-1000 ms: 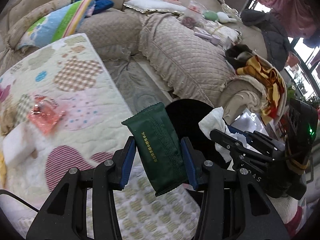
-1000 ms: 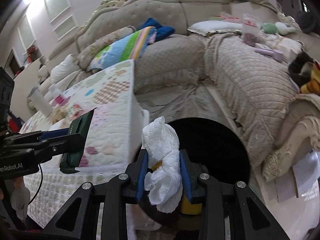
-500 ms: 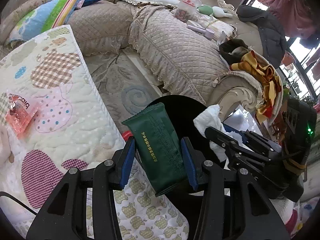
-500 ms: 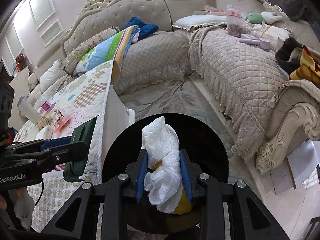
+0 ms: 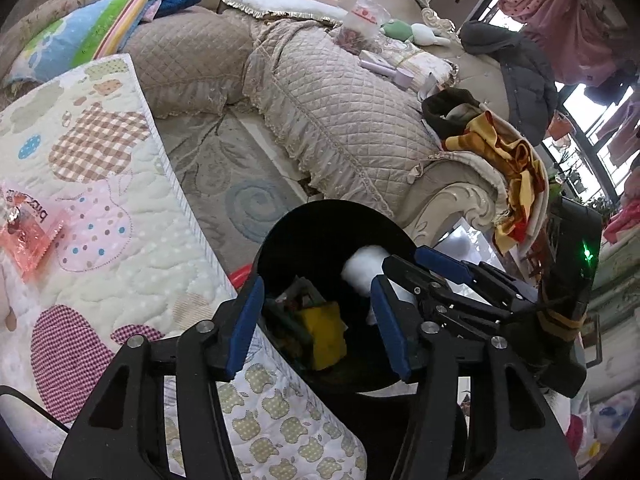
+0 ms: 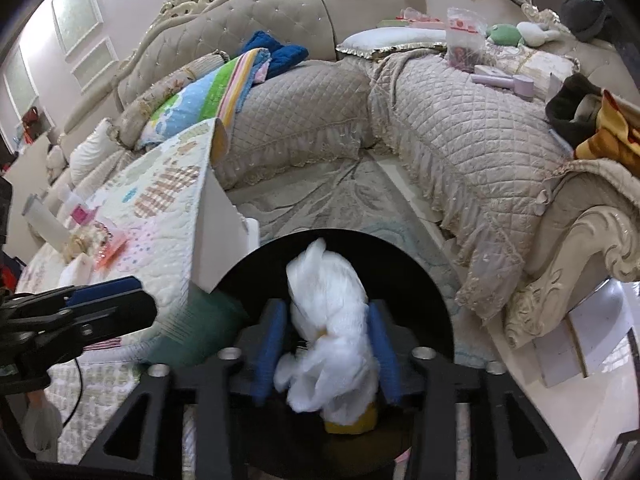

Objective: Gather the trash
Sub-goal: 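Open the left gripper over the bin while the right gripper releases the tissue, then move both tools back over the items on the bed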

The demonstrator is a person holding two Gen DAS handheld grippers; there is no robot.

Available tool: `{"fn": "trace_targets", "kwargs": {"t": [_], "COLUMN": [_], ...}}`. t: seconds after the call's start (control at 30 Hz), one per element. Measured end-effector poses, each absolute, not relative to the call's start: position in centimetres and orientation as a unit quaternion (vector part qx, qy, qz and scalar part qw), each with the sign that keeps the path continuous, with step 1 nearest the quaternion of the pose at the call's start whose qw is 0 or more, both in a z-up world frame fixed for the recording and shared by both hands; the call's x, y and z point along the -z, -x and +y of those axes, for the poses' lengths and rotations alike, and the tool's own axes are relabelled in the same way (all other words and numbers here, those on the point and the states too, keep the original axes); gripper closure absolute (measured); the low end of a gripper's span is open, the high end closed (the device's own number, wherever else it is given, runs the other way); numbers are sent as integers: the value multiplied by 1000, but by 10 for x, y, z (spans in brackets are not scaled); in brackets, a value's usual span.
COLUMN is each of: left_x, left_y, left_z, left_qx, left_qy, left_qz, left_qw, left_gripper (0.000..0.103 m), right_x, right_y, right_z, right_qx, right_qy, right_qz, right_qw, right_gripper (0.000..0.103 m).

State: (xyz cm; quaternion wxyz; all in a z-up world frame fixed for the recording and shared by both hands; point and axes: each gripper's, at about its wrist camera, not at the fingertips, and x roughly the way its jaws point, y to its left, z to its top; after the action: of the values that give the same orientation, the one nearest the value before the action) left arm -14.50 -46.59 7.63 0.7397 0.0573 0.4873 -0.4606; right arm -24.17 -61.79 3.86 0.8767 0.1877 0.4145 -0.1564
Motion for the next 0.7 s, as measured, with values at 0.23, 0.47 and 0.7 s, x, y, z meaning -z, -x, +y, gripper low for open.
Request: {"fn": "trace_targets", "kwargs": {"t": [0.23, 0.47, 0.7], "left_x": [-82, -86, -89], "left_y": [143, 135, 114], "left_z": [-448, -412, -352], "left_qx": [437, 398, 350], "left_qy": [-71, -75, -72], "left_qz": [481, 475, 472], "left_qw": [757, 781, 806], "left_gripper": [46, 46, 46], "right_x": [-37, -43, -45], "right_y": [240, 228, 204], "right_z": [-615, -590, -547], "right_qx": [151, 126, 79], "right_qy": [-205, -196, -183], "right_qz": [418, 423, 430], "right_qw": [872, 876, 880], "right_gripper": [57, 57, 56]}}
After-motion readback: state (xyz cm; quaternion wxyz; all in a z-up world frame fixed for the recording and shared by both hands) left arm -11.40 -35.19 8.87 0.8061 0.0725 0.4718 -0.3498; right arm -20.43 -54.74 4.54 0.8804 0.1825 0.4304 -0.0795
